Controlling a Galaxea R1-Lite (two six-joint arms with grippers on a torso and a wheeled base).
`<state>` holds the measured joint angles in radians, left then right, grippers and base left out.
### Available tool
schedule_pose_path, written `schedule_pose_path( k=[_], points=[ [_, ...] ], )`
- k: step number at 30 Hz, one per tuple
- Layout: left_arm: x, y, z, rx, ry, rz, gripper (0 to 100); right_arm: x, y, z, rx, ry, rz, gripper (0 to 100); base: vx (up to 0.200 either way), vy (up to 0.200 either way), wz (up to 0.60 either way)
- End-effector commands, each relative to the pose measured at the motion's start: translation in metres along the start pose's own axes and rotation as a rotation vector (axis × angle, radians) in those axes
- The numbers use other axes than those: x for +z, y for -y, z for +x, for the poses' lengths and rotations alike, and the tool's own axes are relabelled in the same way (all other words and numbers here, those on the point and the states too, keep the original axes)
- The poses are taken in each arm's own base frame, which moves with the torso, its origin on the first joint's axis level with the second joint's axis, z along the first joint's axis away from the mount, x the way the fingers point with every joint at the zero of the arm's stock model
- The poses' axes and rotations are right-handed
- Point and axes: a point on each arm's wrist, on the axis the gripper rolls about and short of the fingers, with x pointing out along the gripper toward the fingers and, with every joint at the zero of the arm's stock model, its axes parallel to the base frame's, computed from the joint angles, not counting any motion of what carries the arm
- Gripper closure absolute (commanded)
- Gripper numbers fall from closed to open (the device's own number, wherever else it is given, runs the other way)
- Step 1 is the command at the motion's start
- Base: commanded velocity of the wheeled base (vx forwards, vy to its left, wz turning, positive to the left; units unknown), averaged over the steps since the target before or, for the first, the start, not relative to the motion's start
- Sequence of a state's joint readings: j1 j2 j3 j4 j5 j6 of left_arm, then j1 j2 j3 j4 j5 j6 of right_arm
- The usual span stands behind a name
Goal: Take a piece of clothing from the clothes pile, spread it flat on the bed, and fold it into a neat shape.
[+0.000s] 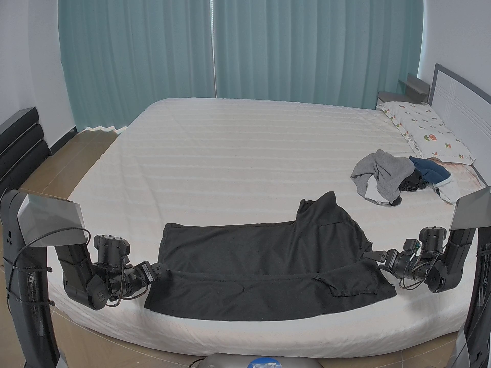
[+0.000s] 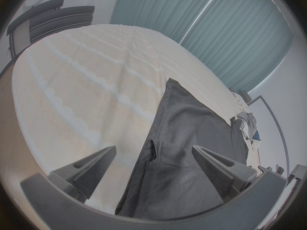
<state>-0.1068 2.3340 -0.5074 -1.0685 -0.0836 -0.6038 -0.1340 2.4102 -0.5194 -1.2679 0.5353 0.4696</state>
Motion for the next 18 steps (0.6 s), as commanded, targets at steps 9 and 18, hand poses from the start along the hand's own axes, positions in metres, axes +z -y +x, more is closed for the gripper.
schedule_pose_path(
  k=[9,18],
  points=[
    [0.0093,0.0051,-0.0074,-0.02,0.062,-0.1,0,0.0073,-0.0025,0.0002,0.033,0.012,0.142,0,0.0,0.0,0.0],
    [0.01,0.0051,-0.0082,-0.021,0.066,-0.101,0,0.0094,-0.0053,-0.0003,0.066,0.05,0.191,0,0.0,-0.178,0.0]
  ],
)
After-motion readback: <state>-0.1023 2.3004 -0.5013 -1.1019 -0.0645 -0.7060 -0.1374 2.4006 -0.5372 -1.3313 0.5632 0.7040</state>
